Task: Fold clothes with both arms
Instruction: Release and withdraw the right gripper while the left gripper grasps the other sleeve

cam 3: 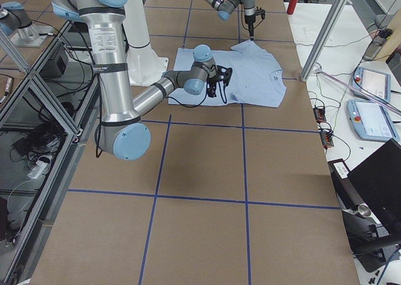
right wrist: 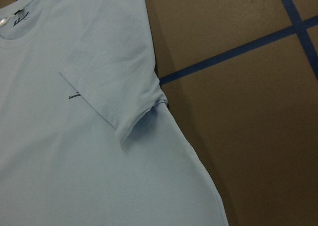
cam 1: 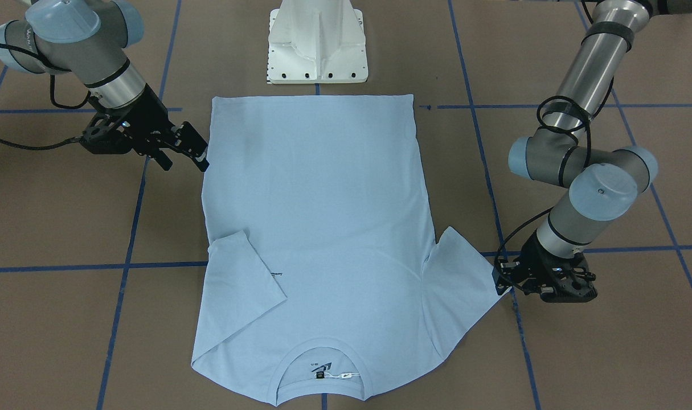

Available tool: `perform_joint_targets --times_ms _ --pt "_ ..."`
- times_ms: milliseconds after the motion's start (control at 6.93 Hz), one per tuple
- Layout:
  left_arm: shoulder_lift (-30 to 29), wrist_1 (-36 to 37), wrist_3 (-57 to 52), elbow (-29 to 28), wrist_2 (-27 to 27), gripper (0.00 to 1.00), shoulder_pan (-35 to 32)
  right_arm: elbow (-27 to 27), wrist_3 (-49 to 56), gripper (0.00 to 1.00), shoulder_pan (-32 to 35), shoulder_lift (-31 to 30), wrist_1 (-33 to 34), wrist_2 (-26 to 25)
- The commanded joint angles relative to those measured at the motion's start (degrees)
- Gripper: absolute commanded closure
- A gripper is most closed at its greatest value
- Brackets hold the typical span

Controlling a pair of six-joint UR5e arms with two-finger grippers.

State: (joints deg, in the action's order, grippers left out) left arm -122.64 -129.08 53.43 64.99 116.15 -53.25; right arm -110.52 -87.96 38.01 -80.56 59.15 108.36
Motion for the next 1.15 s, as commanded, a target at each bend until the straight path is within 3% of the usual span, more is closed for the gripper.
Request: perform_joint_targets --times_ms 0,144,288,433,865,1009 --pt "0.03 -0.47 0.01 -0.12 -0.13 0.47 1.13 0.31 -0.02 0.00 0.14 -0.30 0.00 -0.16" --pt "0.12 -0.38 0.01 -0.21 -0.22 0.50 1.66 0.40 -0.02 0.00 0.05 -0.21 0.00 -0.16" --pt "0.04 -0.38 0.01 -0.12 -0.22 0.63 1.75 0.40 -0.02 0.00 0.14 -0.30 -0.09 -0.08" --pt "0.21 -0.38 0.01 -0.12 -0.22 0.98 1.75 0.40 -0.02 0.00 0.14 -0.30 -0.09 -0.07" --pt "-1.27 0.49 0.27 1.36 1.00 1.00 1.66 0.40 -0.02 0.00 0.14 -0.74 -0.09 -0.25" --pt "-4.33 0.24 7.67 3.29 2.58 1.00 1.92 0.14 0.07 0.00 0.23 -1.17 -0.09 -0.08"
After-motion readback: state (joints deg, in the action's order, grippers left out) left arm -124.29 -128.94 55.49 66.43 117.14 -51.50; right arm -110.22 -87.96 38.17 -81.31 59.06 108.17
